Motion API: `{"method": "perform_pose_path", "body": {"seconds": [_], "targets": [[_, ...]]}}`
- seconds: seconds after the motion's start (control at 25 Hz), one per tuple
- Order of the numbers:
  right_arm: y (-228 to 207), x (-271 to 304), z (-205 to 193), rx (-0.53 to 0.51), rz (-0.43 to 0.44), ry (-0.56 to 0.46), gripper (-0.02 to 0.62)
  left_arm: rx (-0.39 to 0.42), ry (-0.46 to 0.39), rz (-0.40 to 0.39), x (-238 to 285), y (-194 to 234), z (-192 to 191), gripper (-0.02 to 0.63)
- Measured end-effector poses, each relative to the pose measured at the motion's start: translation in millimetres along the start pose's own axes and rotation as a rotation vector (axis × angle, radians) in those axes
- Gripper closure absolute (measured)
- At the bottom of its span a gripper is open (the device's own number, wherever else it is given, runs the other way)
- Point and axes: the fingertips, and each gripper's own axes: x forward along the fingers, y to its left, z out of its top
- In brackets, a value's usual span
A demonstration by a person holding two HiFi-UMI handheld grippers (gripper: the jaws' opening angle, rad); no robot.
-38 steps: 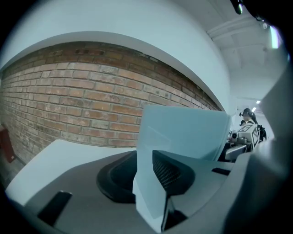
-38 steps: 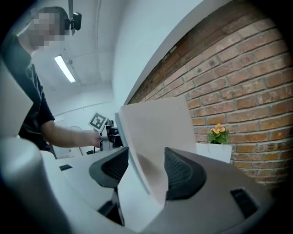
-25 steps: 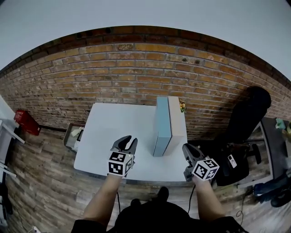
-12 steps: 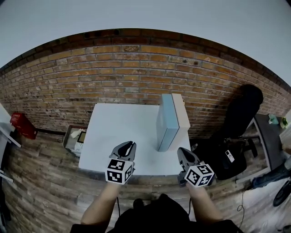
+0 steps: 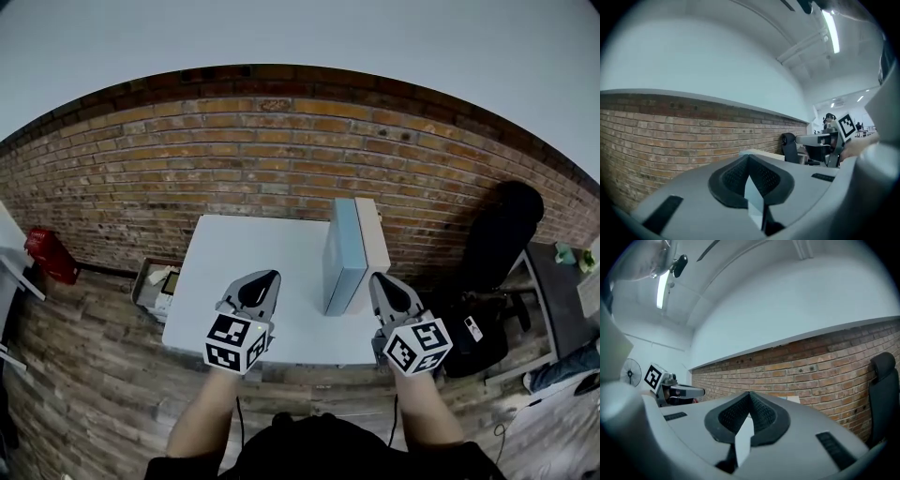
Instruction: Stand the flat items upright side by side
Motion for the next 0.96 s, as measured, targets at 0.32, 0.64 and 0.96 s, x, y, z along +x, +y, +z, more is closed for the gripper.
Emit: {"method": "perform_pose_path", "body": {"seconds": [0.32, 0.64, 0.96], "targets": [[-25, -8, -22, 0.057, 0.011, 0.043, 0.58, -0.051, -0.011, 0.065, 19, 0, -1, 0.589], [-44, -21, -33, 0.09, 0.003, 0.052, 0.58, -0.08, 0.011, 0.109, 26, -8, -16, 0.589], [-55, -31, -32, 0.104, 0.008, 0.044, 0.58, -0.075, 0.028, 0.135, 30, -16, -19, 0.589]]}}
